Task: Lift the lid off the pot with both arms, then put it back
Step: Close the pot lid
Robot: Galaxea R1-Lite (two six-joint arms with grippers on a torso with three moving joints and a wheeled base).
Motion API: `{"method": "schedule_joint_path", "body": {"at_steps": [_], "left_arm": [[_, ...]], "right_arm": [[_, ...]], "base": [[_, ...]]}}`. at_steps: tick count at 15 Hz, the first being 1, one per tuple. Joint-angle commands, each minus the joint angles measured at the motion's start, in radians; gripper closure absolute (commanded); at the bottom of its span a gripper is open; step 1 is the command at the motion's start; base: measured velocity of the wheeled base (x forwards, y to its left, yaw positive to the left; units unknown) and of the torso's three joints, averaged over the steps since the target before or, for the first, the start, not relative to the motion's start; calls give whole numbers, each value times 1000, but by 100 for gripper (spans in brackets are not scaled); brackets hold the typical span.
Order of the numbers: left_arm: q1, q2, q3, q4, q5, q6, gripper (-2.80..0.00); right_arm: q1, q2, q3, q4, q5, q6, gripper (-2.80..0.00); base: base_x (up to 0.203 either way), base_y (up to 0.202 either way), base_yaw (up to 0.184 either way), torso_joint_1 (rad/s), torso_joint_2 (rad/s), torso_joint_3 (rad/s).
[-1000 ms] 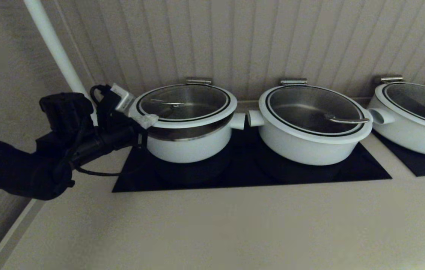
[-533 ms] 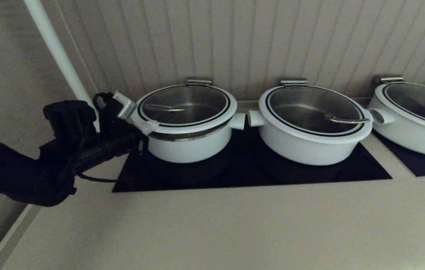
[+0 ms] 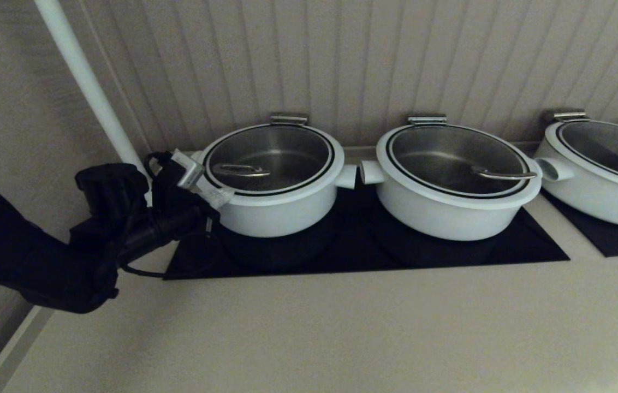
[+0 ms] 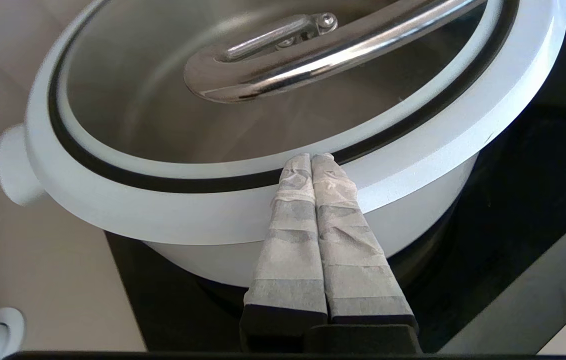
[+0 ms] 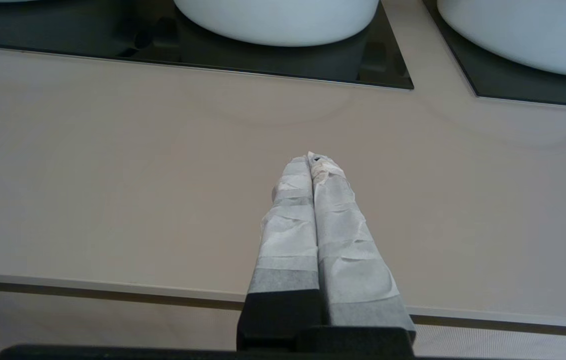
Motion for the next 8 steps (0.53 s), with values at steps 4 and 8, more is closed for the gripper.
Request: {"method": "schedule_joint_path", "body": {"at_steps": [4, 8], "left_arm": [[0, 17, 8, -6, -2, 3, 0], [0, 20, 43, -28, -2, 1, 0]], "right_arm": [[0, 0, 0, 0, 1, -1, 0], [0, 0, 0, 0, 1, -1, 0]], "base": [[0, 0, 0, 0, 0, 0], [0, 0, 0, 0, 0, 0]]}}
